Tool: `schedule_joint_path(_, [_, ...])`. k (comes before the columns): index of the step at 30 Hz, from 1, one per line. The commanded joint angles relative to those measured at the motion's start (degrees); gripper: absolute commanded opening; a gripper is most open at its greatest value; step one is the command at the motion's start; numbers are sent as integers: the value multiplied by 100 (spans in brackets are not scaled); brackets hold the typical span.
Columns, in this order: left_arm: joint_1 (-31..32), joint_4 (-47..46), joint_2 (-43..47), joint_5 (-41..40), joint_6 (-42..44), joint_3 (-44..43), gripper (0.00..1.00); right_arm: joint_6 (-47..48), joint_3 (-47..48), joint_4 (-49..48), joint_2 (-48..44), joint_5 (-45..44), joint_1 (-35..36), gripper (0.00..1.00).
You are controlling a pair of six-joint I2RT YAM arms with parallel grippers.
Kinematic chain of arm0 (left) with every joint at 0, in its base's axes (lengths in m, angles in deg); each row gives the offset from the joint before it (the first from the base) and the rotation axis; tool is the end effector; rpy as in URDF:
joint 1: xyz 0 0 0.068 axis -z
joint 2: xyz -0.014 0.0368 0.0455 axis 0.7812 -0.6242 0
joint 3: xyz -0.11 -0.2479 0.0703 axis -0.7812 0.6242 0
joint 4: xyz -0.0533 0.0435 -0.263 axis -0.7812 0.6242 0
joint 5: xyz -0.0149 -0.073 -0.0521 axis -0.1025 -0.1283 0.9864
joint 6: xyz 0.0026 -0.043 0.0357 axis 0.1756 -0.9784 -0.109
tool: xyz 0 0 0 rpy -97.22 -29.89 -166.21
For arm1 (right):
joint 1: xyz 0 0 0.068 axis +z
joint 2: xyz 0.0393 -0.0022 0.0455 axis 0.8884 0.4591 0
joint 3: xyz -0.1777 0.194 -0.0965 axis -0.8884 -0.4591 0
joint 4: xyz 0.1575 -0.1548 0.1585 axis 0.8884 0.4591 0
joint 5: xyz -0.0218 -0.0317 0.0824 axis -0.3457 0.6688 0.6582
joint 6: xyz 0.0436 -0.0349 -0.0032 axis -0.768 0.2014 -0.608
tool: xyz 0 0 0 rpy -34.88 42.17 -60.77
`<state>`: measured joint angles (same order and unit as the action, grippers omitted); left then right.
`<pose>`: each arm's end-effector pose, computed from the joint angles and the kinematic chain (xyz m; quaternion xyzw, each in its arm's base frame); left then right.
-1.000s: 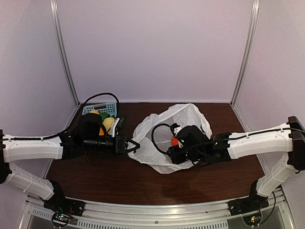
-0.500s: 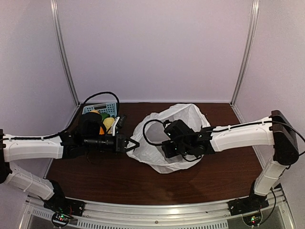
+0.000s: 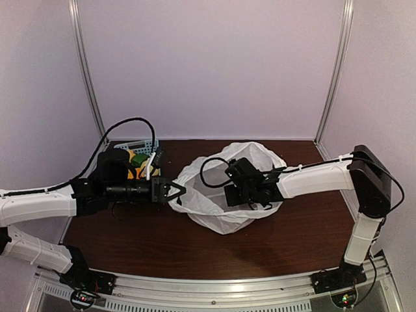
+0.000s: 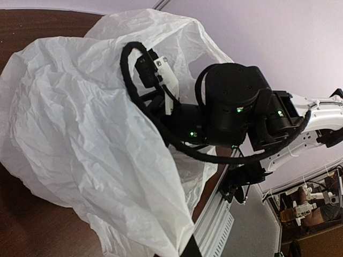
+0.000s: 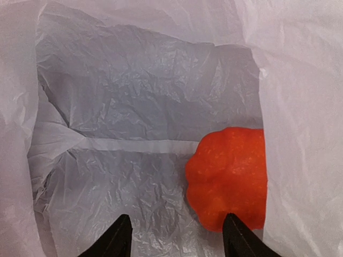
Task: Untie the knot of the plastic bag and take out the fruit
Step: Reach into the gripper in the takeout bag, then pick up the fake fruit from the takeout bag.
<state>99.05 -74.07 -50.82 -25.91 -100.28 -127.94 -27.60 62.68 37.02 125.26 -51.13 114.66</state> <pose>0.1701 -0.2087 0.2670 0.1143 0.8000 -0.5260 0.2651 0.2514 0.3055 0.1772 -0.1404 0.9243 0.1238 0.3326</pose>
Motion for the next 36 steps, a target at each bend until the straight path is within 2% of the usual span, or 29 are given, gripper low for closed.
schedule_joint_path(1, [11,50,19,-45,109,-185,0,155,15,-195,116,-159,-160,62])
schedule_joint_path(4, [12,57,-56,43,94,-180,0,152,130,-94,192,-485,-274,74])
schedule_joint_path(10, [13,33,-174,219,54,-188,0,80,159,-531,365,-643,-475,92])
schedule_joint_path(14, [9,57,-143,252,53,-160,0,-3,323,-699,557,-859,-563,98])
schedule_joint_path(22, [14,38,-90,425,-11,-80,0,-139,441,-1522,953,-882,-761,99])
schedule_joint_path(30, [16,-130,-154,685,-44,-52,0,-50,1205,-1504,1624,-787,-819,99])
schedule_joint_path(36, [17,-265,-156,892,-62,-5,0,-134,1368,-1534,1825,-647,-874,87])
